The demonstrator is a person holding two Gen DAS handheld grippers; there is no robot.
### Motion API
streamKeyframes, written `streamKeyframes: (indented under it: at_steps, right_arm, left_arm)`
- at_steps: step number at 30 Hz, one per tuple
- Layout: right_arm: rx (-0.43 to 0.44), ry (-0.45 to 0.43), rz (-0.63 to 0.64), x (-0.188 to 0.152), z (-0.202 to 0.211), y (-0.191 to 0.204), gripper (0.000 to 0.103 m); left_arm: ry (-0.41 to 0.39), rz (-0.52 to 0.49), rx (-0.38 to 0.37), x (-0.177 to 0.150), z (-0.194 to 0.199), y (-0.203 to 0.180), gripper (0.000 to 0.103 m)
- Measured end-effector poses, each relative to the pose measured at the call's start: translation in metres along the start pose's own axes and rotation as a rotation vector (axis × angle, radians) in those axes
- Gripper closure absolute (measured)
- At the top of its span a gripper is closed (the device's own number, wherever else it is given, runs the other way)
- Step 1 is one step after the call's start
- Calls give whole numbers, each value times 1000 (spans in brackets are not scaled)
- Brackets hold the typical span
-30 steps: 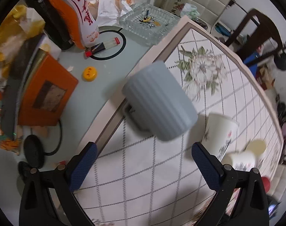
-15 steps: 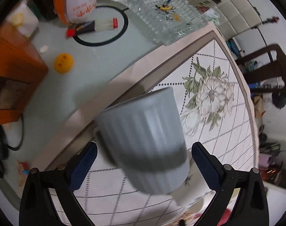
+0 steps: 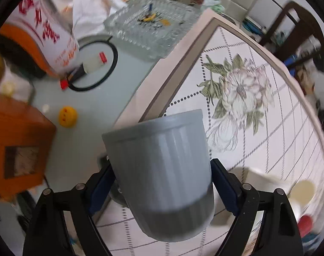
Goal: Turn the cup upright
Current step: 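Close the left gripper on the grey mug's rim and lift it, then rotate the held grey mug upright with the left gripper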
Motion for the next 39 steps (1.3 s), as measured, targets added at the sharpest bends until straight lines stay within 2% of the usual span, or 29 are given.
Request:
streamKeyframes:
  at_steps: [3, 5, 10, 16, 23, 29, 31, 34, 39]
  right_arm:
    - [-3, -7, -5, -4, 4, -3, 0]
    - [-2, -12, -8, -8, 6, -7, 0]
    - [3, -19, -22, -18, 13, -16, 0]
    - [27, -42, -23, -31, 23, -36, 0]
    - [51, -67, -26, -50, 33, -68, 0]
    - [75, -81, -42, -64, 38, -99, 0]
    - [83, -78, -42, -70, 36, -111, 0]
    - [94, -54, -44, -81, 27, -127, 0]
    - [109, -9, -69, -101, 6, -155, 0]
  left_arm:
    - [-39, -90, 48, -8, 10, -4, 17]
    - [-39, -158, 39, -16, 19, -8, 18]
    - [-59, -228, 37, -37, 41, -6, 19]
    - [-88, -257, 40, -64, 62, -13, 20]
    - [-145, -245, 59, -95, 99, -20, 21]
    - [-160, -279, 77, -137, 126, -32, 21]
    - [-141, -293, 68, -156, 131, -38, 21]
    - [-63, -320, 18, -195, 133, -53, 21]
    - [151, -376, -101, -267, 107, -91, 21]
Point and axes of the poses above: each gripper's, at about its wrist camera, not at the fingertips, and z roughly against the way its jaws point, y to its left, x to its top, the point moved 6 cm from there along -z, roughly the way its jaws point, and after that the axes turned 6 degrees about -z, right-handed, at the moved point
